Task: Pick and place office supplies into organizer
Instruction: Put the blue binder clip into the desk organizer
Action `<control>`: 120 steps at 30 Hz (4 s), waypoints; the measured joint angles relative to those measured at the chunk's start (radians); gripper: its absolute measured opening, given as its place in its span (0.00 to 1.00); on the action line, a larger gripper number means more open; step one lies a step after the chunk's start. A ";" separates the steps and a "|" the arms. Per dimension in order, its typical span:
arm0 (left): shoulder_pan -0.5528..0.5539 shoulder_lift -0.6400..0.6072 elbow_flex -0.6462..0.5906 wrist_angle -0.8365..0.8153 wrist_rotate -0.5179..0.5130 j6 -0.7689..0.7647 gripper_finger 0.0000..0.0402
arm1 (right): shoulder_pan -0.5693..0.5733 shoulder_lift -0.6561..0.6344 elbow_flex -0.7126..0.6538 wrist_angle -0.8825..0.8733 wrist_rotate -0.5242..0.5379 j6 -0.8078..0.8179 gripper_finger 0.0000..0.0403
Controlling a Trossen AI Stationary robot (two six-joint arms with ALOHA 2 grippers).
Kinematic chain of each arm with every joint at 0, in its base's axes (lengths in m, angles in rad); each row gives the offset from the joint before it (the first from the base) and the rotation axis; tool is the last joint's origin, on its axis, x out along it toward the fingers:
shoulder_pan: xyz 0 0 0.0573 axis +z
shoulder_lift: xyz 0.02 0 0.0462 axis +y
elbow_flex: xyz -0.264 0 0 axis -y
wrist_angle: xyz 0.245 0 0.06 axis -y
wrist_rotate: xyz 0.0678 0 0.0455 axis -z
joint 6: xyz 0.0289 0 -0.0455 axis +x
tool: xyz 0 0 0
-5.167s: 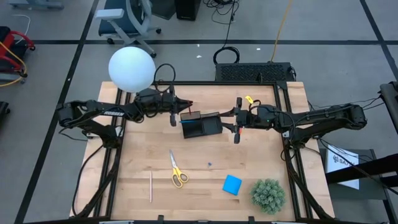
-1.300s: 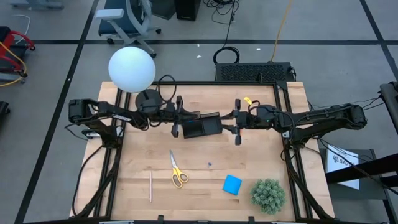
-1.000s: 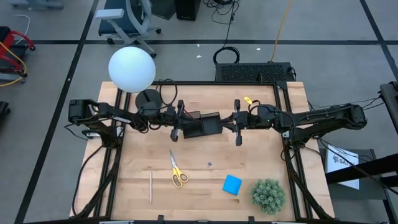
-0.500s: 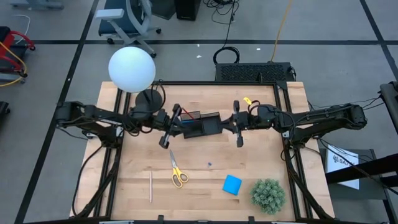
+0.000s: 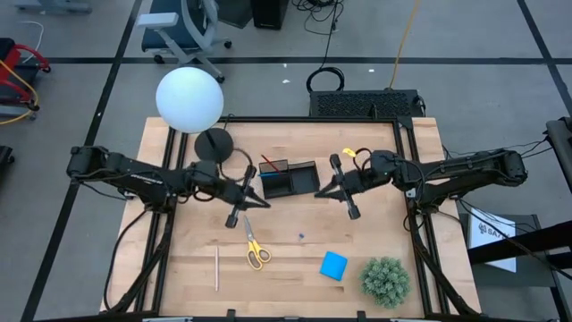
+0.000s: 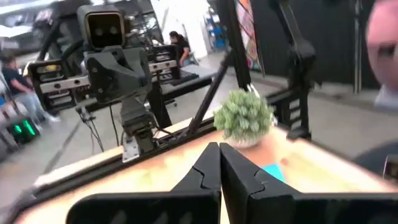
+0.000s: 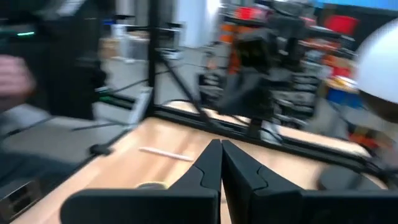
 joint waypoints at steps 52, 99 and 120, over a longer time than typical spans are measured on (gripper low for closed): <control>-0.278 -0.004 0.000 -0.026 -0.679 0.567 0.00 | 0.140 0.034 0.000 -0.118 0.304 -0.490 0.00; -0.581 -0.345 0.001 -0.192 -0.808 0.339 0.31 | 0.184 0.034 0.080 -0.191 0.331 -0.217 0.38; -0.608 -0.381 0.001 -0.211 -0.726 0.369 0.31 | 0.203 0.282 0.494 -0.808 0.297 -0.161 0.39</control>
